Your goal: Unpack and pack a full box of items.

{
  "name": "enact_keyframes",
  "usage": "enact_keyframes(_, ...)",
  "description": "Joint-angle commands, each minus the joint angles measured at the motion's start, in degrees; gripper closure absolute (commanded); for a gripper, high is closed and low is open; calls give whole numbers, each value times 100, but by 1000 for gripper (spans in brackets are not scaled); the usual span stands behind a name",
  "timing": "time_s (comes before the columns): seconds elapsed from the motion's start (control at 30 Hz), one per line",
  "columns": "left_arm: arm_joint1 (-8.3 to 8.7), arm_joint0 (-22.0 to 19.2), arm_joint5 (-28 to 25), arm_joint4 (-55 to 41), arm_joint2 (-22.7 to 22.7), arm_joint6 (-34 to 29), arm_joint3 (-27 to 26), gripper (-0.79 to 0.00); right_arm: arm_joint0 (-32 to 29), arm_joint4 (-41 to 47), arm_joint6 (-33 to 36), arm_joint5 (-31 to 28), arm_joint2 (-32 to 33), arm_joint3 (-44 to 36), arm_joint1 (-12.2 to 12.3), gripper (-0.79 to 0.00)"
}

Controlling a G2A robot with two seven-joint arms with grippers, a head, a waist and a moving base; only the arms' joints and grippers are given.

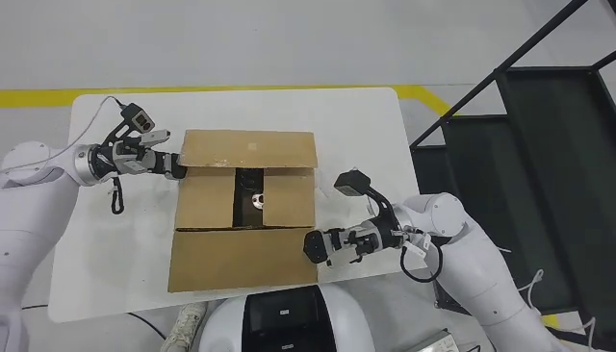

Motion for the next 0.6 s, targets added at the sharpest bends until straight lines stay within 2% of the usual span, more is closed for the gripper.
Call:
enact_keyframes(0.0,-1,-57,-4,-68,53,0,-48,-785,6,-27,-28,5,14,21,9,-785)
enact_keyframes(0.17,-72,-355,-17,-190,191,0,17,-785,-5,-19,-70,-19,55,43,31,-785)
enact_keyframes(0.3,-216,-703,-18,-283,333,0,279,-785,-68,6,-103,-49,134,40,57,-785)
enact_keyframes(0.57,-735,-1503,37,-326,789,15,1156,-785,-167,19,-191,-81,224,18,97,-785)
